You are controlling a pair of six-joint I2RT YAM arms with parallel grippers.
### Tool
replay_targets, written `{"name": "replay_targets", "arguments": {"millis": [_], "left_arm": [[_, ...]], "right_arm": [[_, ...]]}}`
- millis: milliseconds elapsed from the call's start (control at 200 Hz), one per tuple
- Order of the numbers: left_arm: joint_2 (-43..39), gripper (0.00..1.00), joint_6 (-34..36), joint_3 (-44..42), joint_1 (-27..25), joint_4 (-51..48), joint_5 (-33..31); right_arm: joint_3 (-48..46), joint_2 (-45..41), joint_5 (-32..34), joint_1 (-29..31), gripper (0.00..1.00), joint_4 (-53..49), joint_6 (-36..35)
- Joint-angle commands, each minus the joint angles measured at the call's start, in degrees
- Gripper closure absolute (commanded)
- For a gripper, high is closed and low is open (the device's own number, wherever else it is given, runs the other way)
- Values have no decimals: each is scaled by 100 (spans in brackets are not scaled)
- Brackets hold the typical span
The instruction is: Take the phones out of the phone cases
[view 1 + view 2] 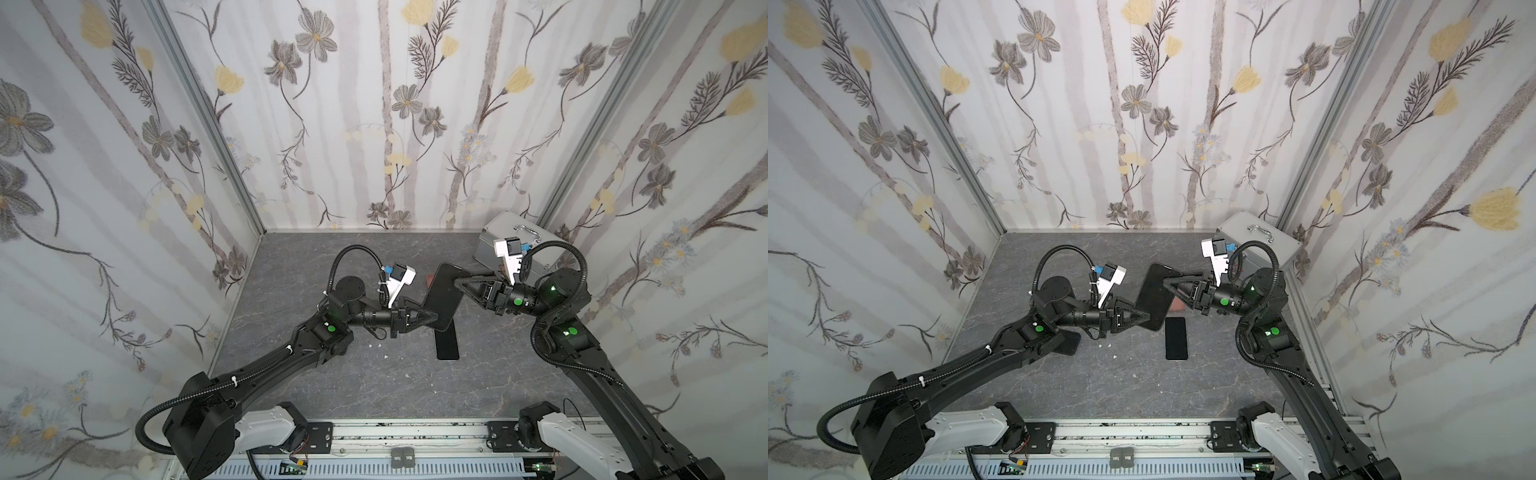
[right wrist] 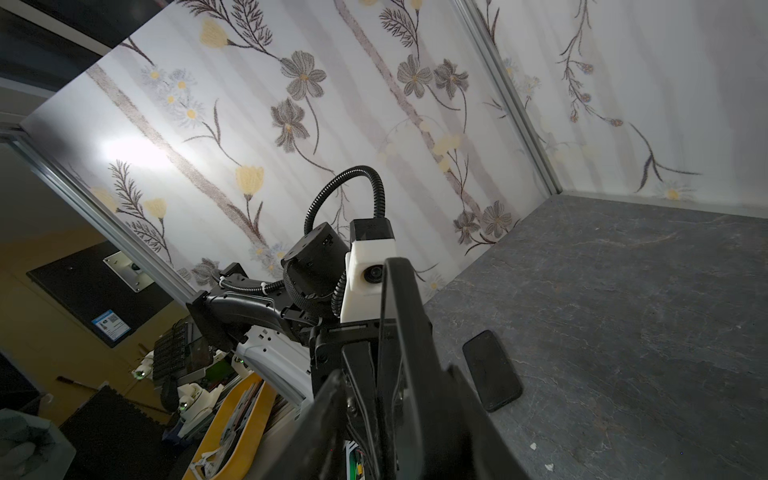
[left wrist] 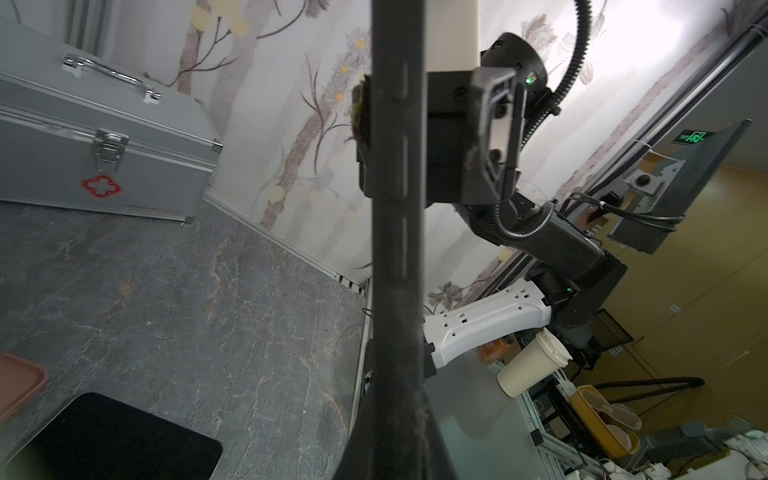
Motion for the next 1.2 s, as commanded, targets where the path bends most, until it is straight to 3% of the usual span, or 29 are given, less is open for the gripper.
{"name": "replay_targets", "arguments": {"millis": [0,220,380,395,425,530,664,784,984,1199], "left_arm": [[-74,100,416,80,-2,-247,-746],[-286,100,2012,456,-160,-1946,-2069],[-584,100,3138,131,-276,-2157,-2559],[-620,100,3229,98,-293,-2165,-2624],[-666,100,3297,43,-303,-2195,-2720],[-724,100,3120,94,-296,-2443,-2623],[-837,100,2935,39,-318,-2502,-2140],[-1012,100,2931,-72,-336,-2511,-2160],[-1321,100,3702,-290,-331,-2571,-1704],[-1292,100,4484,-153,-343,-2968,-1551]], "right_arm": [[198,-147,1032,-24,31,-898,-975],[-86,-768,2996,-23,25,-1221,-1687],[253,-792,3143,-30,17,-2046,-2382],[280,-775,3080,-27,15,-2104,-2445],[310,-724,2866,-25,1,-2187,-2644],[397,-569,2199,-25,1,-2392,-3035],[658,-352,1590,-29,5,-2682,-3305],[878,-158,1061,-25,10,-2869,-3453],[1118,179,111,-2,20,-3061,-3696],[1578,571,-92,411,28,-3817,-4214]]}}
